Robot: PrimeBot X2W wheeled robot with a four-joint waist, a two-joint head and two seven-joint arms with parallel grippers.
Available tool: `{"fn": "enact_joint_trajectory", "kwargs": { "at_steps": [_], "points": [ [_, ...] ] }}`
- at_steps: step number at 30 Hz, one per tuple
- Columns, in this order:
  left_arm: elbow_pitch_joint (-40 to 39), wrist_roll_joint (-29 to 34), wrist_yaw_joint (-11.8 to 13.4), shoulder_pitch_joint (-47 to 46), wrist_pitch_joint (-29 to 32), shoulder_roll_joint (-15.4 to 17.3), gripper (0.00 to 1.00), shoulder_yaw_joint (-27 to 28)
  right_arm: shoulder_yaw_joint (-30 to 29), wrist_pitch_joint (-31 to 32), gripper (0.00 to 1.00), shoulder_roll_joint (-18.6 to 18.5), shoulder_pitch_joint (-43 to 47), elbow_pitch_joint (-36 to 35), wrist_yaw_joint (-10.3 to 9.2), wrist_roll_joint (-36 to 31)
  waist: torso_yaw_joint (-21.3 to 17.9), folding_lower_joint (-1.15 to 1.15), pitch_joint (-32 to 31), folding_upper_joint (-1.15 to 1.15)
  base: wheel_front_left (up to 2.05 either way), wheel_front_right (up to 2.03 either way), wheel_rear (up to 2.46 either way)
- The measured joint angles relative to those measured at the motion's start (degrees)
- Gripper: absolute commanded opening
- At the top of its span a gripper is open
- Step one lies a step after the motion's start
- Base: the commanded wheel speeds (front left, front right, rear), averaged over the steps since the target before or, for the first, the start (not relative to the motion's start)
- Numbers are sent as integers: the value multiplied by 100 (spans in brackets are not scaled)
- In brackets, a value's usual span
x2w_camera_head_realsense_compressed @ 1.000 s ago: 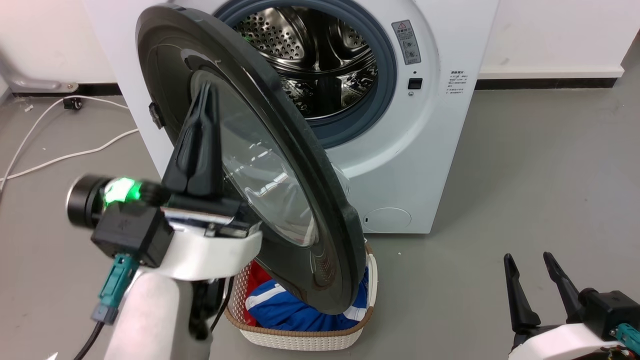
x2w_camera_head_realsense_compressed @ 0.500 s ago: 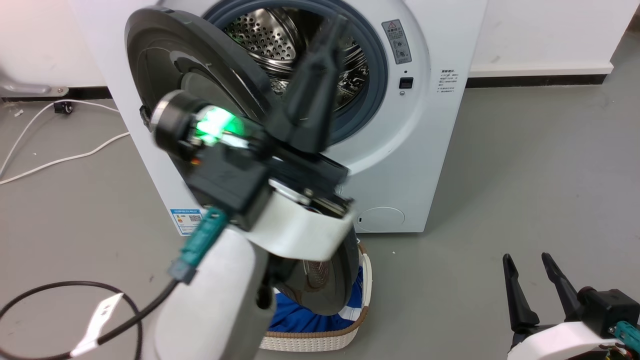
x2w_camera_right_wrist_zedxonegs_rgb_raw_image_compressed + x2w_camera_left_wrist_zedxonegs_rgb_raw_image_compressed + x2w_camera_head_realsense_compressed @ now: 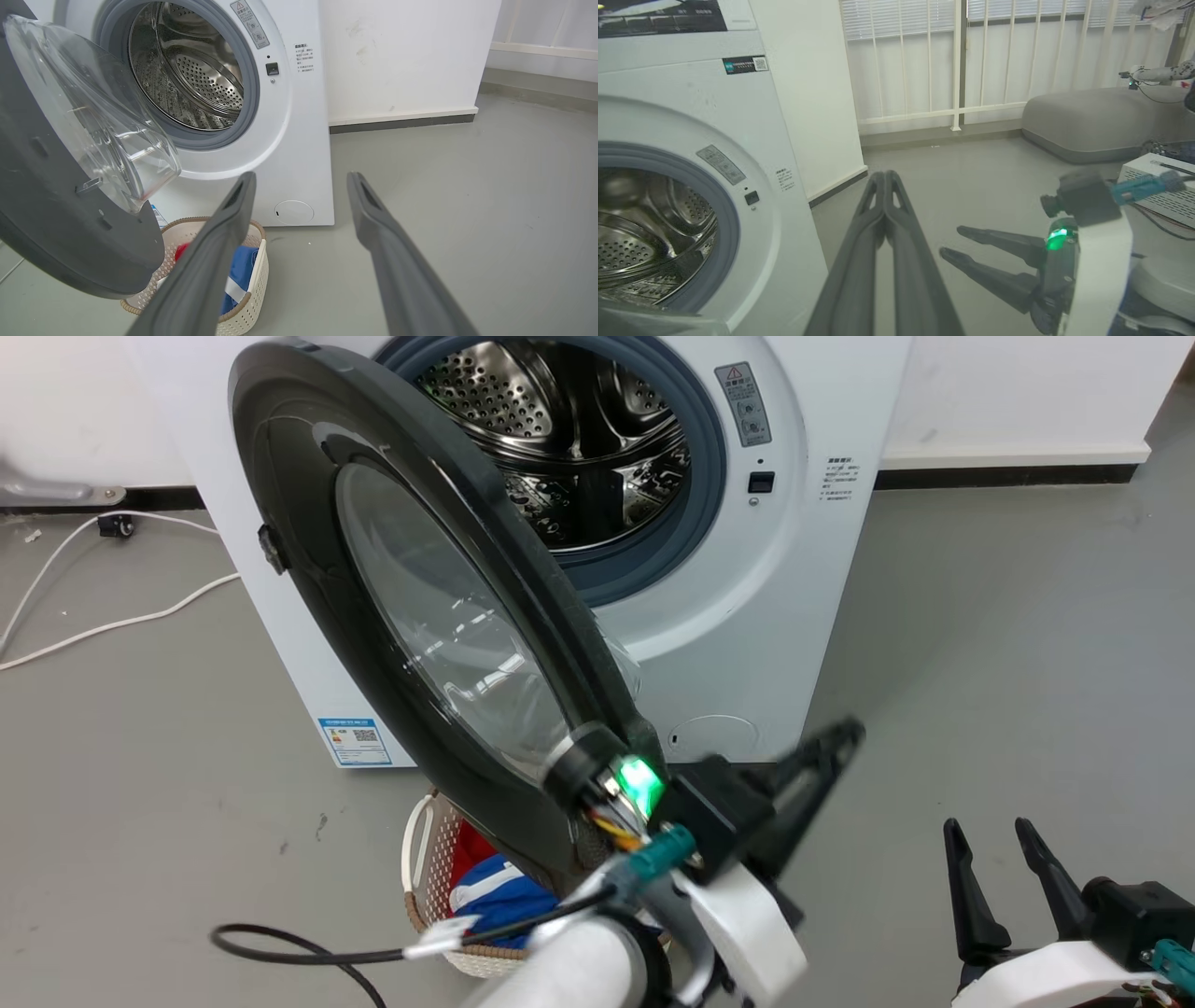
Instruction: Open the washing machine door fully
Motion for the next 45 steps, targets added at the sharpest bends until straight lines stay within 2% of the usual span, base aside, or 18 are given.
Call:
{"fn": "enact_joint_trajectory", "kwargs": {
  "at_steps": [3,8,17,24,36,45],
  "points": [
    [197,-120,-42,252,285,0,0,-297,0,-1,100,1,3,26,0,21,23,0,14,0,0,0,0],
    [561,-229,-68,428,399,-2,0,-512,21,-3,100,1,-1,56,0,63,42,0,61,0,0,0,0],
    [1306,-238,342,452,105,87,0,-78,42,-36,100,1,-16,143,0,94,-6,0,97,0,0,0,0],
    [1651,-353,568,380,-97,88,0,243,58,-35,100,1,-15,188,0,156,1,0,109,0,0,0,0],
    [1596,-424,815,479,-292,97,0,342,42,24,100,1,-10,187,0,182,85,-1,88,0,0,0,0],
    [1141,-485,942,849,-226,359,0,367,-37,68,100,1,-1,149,0,202,140,-1,76,0,0,0,0]
  ]
}}
